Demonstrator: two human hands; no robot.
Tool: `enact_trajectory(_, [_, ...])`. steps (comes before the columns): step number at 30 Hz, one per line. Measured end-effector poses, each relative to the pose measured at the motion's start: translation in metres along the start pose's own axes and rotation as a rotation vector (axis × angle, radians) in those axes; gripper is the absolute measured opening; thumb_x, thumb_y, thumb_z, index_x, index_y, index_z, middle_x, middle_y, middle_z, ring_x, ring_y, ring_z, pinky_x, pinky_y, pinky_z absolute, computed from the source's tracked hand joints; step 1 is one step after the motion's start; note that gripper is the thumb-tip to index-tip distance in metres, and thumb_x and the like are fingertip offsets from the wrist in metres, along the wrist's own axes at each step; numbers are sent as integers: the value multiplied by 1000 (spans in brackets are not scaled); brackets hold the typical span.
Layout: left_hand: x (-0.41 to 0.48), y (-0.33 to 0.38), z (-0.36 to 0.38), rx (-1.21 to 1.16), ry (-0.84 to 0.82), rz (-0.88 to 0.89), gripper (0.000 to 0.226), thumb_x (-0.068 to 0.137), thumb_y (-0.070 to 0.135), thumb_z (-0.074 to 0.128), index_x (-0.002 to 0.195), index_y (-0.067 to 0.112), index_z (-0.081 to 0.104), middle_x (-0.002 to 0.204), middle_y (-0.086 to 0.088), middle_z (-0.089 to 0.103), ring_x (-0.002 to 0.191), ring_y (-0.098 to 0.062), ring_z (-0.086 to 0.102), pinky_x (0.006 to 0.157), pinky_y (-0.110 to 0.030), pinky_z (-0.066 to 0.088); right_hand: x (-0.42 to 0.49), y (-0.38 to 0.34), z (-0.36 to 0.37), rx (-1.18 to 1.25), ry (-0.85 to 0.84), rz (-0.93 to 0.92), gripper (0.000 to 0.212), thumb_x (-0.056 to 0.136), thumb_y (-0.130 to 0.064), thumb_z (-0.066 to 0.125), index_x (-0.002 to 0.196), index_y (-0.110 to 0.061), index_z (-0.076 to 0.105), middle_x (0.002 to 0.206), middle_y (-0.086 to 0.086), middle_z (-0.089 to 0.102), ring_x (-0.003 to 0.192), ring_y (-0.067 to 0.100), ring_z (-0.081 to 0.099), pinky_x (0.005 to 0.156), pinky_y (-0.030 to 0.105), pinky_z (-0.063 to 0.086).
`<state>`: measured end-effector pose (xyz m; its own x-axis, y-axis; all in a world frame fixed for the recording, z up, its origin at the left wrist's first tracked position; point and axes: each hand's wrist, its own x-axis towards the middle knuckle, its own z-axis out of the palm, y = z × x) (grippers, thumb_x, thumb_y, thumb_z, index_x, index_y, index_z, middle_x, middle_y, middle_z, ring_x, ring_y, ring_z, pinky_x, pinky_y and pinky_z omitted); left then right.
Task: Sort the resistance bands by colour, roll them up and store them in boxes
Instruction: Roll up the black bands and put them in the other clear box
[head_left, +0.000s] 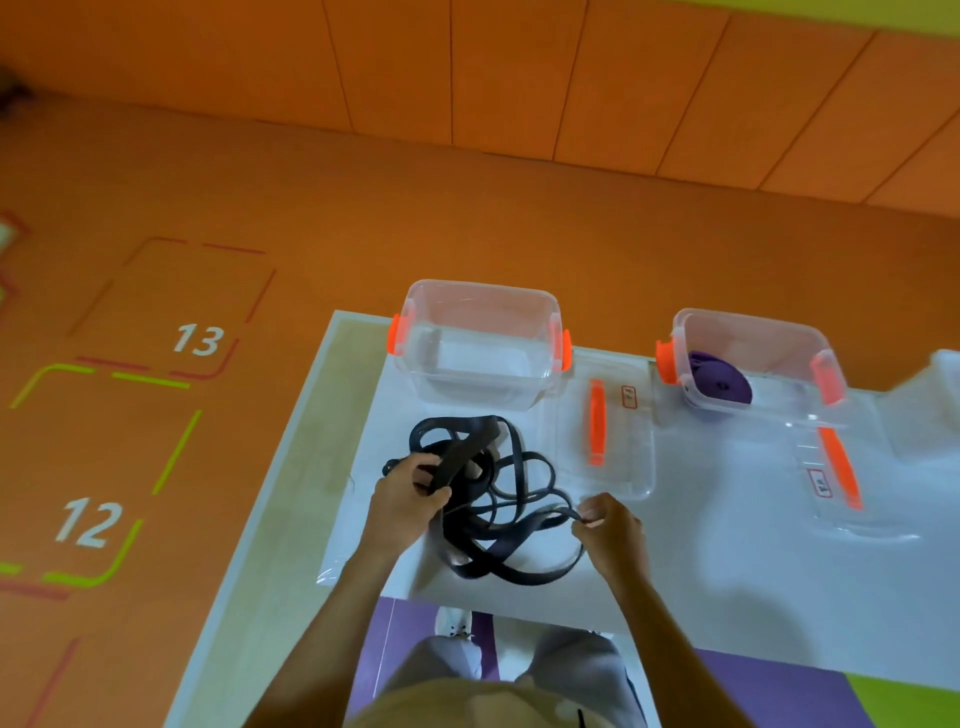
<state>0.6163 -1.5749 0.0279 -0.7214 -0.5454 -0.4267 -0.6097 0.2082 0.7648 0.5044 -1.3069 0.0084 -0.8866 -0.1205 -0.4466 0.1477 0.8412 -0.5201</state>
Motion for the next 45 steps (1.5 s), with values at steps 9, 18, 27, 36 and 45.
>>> enact_trajectory(9, [-6, 36, 1, -265, -61, 271, 47, 86, 8, 86, 124, 27, 66, 98, 1, 74, 83, -16, 74, 85, -32, 61, 4, -77, 3, 467, -286, -50, 21, 102, -30, 64, 100, -13, 74, 95, 3, 74, 98, 32, 70, 94, 47, 57])
enact_trajectory(18, [0, 43, -9, -241, -195, 343, 76, 77, 19, 94, 136, 50, 56, 117, 13, 69, 98, -16, 71, 90, -34, 62, 3, -133, -11, 737, -412, -112, 16, 93, 1, 73, 109, 4, 69, 112, 26, 74, 101, 29, 77, 85, 32, 63])
enact_trajectory(27, [4, 74, -17, -100, -110, 495, 39, 83, 35, 84, 117, 45, 67, 109, 23, 75, 110, 1, 68, 99, -36, 54, -5, -147, -55, 253, -156, -486, 20, 82, -25, 86, 91, -23, 68, 93, -4, 75, 88, 15, 74, 85, 41, 62])
enact_trajectory(36, [-13, 112, -21, -370, -200, 493, 53, 86, 21, 86, 125, 32, 51, 112, 4, 76, 101, -21, 75, 90, -42, 60, -29, -156, -73, 477, 103, -559, 18, 84, -11, 82, 89, -27, 74, 84, -10, 77, 77, 12, 75, 66, 26, 62])
enact_trajectory(45, [-44, 146, -41, -513, -31, 647, 38, 81, 32, 91, 112, 30, 68, 114, 7, 76, 113, -18, 73, 101, -35, 57, -57, -192, -110, 1080, -63, -557, 18, 93, -3, 72, 107, -7, 62, 93, 22, 74, 83, 32, 76, 69, 33, 61])
